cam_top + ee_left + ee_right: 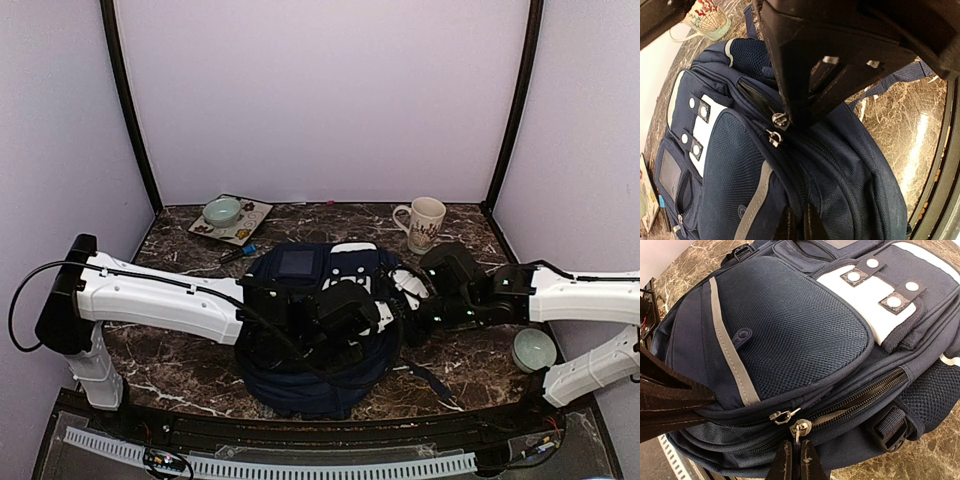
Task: Pack the student bag
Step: Unzip the upper front pocket of the student bag.
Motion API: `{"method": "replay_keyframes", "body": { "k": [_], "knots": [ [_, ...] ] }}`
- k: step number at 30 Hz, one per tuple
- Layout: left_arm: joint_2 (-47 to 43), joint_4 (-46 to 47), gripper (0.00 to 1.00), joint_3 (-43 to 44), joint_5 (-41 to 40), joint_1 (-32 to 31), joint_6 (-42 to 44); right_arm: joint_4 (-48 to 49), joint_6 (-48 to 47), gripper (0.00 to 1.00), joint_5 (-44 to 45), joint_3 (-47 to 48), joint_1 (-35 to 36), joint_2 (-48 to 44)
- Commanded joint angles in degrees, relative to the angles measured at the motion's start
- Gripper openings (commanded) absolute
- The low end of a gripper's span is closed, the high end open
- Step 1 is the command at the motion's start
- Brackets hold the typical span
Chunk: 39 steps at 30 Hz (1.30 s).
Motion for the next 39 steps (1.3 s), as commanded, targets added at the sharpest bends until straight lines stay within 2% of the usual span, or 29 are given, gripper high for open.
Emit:
{"method": "replay_keyframes", "body": {
  "k": [1, 8, 20, 39],
  "knots": [
    [0.38, 1.65, 0.0, 4.26, -1.21, 0.87, -4.63, 1.47, 1.52, 0.0, -4.36, 2.53, 0.9, -2.46],
    [-0.4, 1.77, 0.0, 4.99, -0.59, 1.99, -9.52, 2.55, 5.85, 0.0, -4.39, -0.74, 0.94, -6.82],
    [-4.75, 9.82, 0.0, 1.99, 8.25, 8.32, -20.29, 3.63, 12.15, 0.0, -4.49, -2.76, 0.92, -10.32],
    [-2.44, 10.43, 0.0, 5.62, 10.14, 9.03, -20.25, 6.35, 19.97, 0.0, -6.83, -2.93, 0.98, -10.18]
  ]
}}
